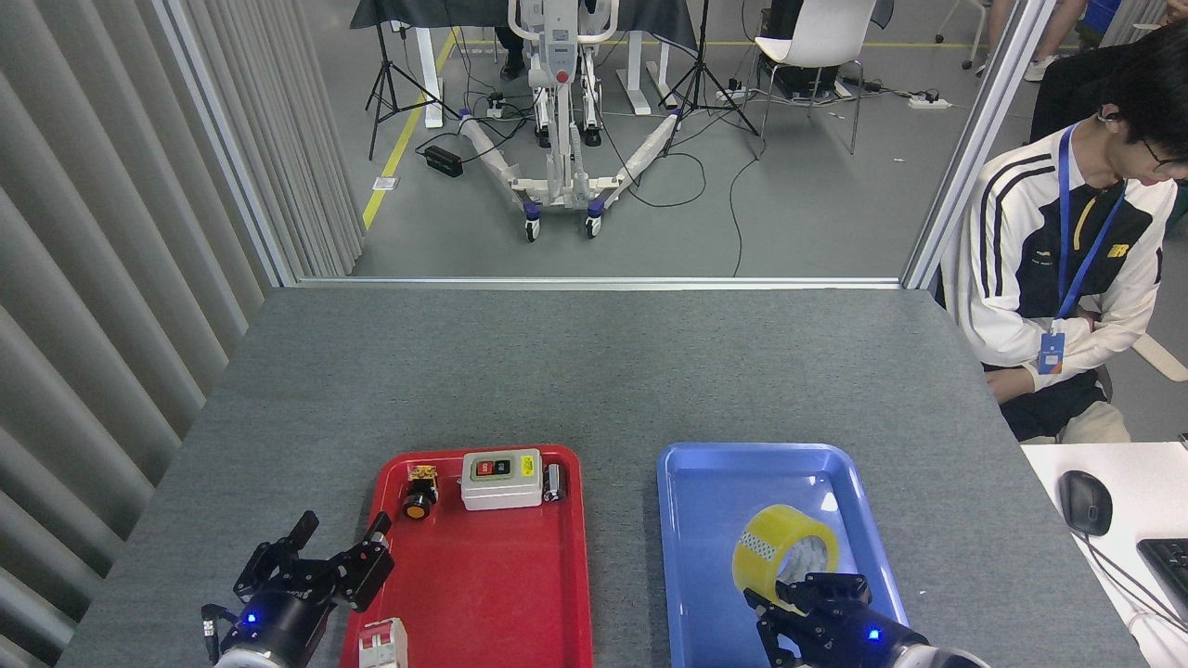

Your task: Place and move tape with both arms

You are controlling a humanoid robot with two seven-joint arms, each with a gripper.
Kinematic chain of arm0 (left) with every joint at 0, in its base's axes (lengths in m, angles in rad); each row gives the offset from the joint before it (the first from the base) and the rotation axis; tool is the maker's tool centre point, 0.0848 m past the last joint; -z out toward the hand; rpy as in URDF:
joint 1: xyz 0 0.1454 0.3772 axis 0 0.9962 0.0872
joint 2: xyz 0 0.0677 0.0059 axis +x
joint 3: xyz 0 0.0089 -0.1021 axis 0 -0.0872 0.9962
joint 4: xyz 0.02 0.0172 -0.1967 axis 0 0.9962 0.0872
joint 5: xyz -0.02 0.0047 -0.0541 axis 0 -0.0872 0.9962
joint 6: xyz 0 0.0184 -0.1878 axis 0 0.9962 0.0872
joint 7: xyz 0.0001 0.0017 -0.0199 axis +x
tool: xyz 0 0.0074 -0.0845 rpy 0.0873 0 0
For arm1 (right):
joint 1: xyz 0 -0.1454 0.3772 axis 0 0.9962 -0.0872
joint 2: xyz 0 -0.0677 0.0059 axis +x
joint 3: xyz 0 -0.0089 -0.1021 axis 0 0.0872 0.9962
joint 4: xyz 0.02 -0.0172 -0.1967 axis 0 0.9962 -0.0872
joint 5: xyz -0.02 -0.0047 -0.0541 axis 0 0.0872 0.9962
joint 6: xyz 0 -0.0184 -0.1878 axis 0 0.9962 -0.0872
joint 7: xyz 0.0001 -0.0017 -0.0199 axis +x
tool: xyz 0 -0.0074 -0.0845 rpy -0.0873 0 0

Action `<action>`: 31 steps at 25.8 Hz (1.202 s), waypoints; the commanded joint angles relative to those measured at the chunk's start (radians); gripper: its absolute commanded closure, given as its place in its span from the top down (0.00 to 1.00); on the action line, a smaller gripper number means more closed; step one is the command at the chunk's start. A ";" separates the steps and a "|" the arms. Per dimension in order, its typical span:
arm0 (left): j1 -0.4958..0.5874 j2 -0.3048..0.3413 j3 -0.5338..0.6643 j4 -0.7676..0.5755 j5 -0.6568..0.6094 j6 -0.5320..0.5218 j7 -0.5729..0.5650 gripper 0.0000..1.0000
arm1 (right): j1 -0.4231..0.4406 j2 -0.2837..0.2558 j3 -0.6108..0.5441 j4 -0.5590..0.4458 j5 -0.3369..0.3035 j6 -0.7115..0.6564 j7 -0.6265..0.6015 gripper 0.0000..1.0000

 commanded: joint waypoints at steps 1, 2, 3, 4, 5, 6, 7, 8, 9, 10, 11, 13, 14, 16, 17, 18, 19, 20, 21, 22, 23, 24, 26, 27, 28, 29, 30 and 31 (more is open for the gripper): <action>0.021 -0.002 -0.070 -0.028 -0.027 0.190 0.019 0.99 | -0.038 0.000 -0.002 -0.011 -0.036 0.080 0.184 0.00; 0.021 -0.002 -0.094 -0.036 -0.027 0.217 0.019 0.99 | -0.049 -0.002 -0.001 -0.013 -0.036 0.097 0.217 0.00; 0.021 -0.001 -0.111 -0.048 -0.027 0.233 0.019 0.99 | -0.058 -0.002 0.001 -0.016 -0.036 0.112 0.246 0.00; 0.021 -0.001 -0.122 -0.065 -0.025 0.236 0.018 0.99 | -0.068 -0.003 0.006 -0.018 -0.036 0.123 0.269 0.00; 0.024 -0.002 -0.128 -0.083 -0.025 0.236 0.018 0.99 | -0.076 -0.005 0.007 -0.018 -0.034 0.128 0.276 0.13; 0.032 -0.002 -0.137 -0.111 -0.025 0.236 0.018 0.99 | -0.078 -0.006 0.007 -0.018 -0.031 0.128 0.276 0.37; 0.046 -0.002 -0.150 -0.137 -0.025 0.236 0.018 0.99 | -0.078 -0.008 0.007 -0.018 -0.031 0.128 0.276 0.64; 0.054 -0.001 -0.159 -0.158 -0.024 0.234 0.019 0.99 | -0.078 -0.008 0.007 -0.018 -0.033 0.128 0.273 0.99; 0.057 0.001 -0.166 -0.177 -0.025 0.231 0.018 0.99 | -0.076 -0.008 0.007 -0.016 -0.031 0.117 0.273 1.00; 0.063 -0.002 -0.171 -0.200 -0.027 0.225 0.018 0.99 | -0.075 -0.008 0.007 -0.016 -0.033 0.117 0.271 1.00; 0.078 -0.002 -0.173 -0.229 -0.027 0.217 0.018 0.99 | -0.072 -0.008 0.007 -0.018 -0.033 0.117 0.269 1.00; 0.116 -0.001 -0.171 -0.275 -0.027 0.211 0.022 0.99 | -0.068 -0.006 0.006 -0.019 -0.033 0.117 0.257 1.00; 0.126 0.005 -0.171 -0.281 -0.025 0.211 0.022 0.99 | -0.064 -0.008 0.001 -0.021 -0.034 0.119 0.239 1.00; 0.130 0.012 -0.173 -0.283 -0.018 0.222 0.024 0.99 | -0.053 -0.026 -0.008 -0.027 -0.034 0.120 0.161 1.00; 0.135 0.022 -0.174 -0.286 -0.013 0.220 0.027 0.99 | -0.041 -0.029 -0.025 -0.027 -0.033 0.122 0.110 1.00; 0.150 0.042 -0.174 -0.289 -0.004 0.210 0.038 0.99 | -0.027 -0.031 -0.044 -0.028 -0.034 0.123 0.053 1.00; 0.172 0.067 -0.177 -0.301 0.005 0.208 0.054 0.99 | -0.015 -0.031 -0.057 -0.030 -0.033 0.125 -0.010 1.00; 0.196 0.078 -0.188 -0.315 0.010 0.213 0.071 0.99 | -0.007 -0.031 -0.067 -0.030 -0.033 0.129 -0.076 1.00; 0.218 0.078 -0.214 -0.323 0.007 0.225 0.099 0.99 | -0.001 -0.031 -0.077 -0.028 -0.033 0.134 -0.151 1.00; 0.231 0.078 -0.251 -0.327 0.002 0.240 0.145 0.99 | 0.008 -0.029 -0.096 -0.028 -0.033 0.142 -0.231 1.00; 0.241 0.087 -0.284 -0.329 0.001 0.276 0.205 0.99 | 0.025 -0.025 -0.109 -0.027 -0.031 0.152 -0.319 1.00; 0.248 0.091 -0.317 -0.330 -0.004 0.323 0.245 0.99 | 0.040 -0.017 -0.119 -0.027 -0.030 0.171 -0.407 1.00; 0.250 0.090 -0.355 -0.326 -0.007 0.384 0.248 0.99 | 0.059 0.005 -0.120 -0.025 -0.024 0.244 -0.557 1.00; 0.248 0.088 -0.358 -0.327 -0.007 0.383 0.220 0.99 | 0.067 0.017 -0.117 -0.025 -0.019 0.306 -0.619 1.00; 0.245 0.091 -0.358 -0.332 -0.007 0.377 0.186 0.99 | 0.077 0.028 -0.111 -0.025 -0.008 0.382 -0.668 1.00; 0.242 0.097 -0.361 -0.339 -0.007 0.377 0.156 0.99 | 0.085 0.037 -0.103 -0.024 0.005 0.462 -0.706 1.00; 0.238 0.105 -0.363 -0.341 -0.005 0.384 0.143 0.99 | 0.090 0.046 -0.086 -0.022 0.015 0.527 -0.734 1.00; 0.236 0.114 -0.363 -0.336 0.001 0.388 0.137 0.99 | 0.091 0.054 -0.067 -0.022 0.018 0.573 -0.748 1.00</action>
